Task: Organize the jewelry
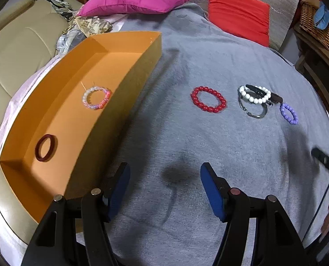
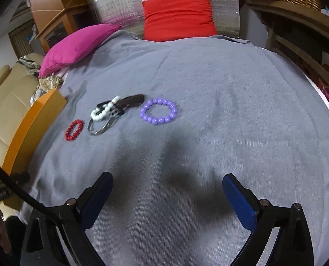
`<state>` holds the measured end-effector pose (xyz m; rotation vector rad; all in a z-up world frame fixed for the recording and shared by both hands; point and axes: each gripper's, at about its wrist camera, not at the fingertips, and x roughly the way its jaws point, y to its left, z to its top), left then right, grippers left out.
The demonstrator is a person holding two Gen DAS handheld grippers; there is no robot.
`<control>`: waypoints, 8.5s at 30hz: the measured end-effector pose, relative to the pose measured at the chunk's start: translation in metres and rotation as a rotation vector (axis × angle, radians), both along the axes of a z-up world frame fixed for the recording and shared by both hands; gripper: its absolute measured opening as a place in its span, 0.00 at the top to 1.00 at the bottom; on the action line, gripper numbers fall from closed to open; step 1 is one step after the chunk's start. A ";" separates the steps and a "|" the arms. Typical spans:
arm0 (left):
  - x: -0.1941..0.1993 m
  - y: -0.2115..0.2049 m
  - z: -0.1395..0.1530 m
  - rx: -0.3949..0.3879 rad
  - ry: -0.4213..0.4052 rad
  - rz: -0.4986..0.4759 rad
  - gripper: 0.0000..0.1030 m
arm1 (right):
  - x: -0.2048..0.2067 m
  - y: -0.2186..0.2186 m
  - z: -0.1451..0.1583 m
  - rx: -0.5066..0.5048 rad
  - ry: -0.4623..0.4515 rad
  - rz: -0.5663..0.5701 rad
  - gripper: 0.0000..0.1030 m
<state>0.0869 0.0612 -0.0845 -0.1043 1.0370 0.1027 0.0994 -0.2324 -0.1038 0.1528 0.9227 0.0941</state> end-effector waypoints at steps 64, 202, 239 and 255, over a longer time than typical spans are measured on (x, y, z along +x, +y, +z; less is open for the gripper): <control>0.074 -0.063 -0.010 -0.121 0.044 -0.266 0.91 | 0.026 -0.053 -0.003 0.031 0.083 -0.083 0.90; 0.033 0.182 0.015 -0.079 -0.090 0.254 0.91 | 0.133 0.371 0.046 -0.006 0.014 0.512 0.90; -0.004 0.086 0.056 -0.078 -0.167 0.159 0.38 | 0.034 0.106 0.042 0.040 -0.005 0.159 0.27; 0.005 0.028 0.025 -0.068 -0.090 0.034 0.38 | 0.115 0.015 -0.006 0.484 0.178 -0.139 0.49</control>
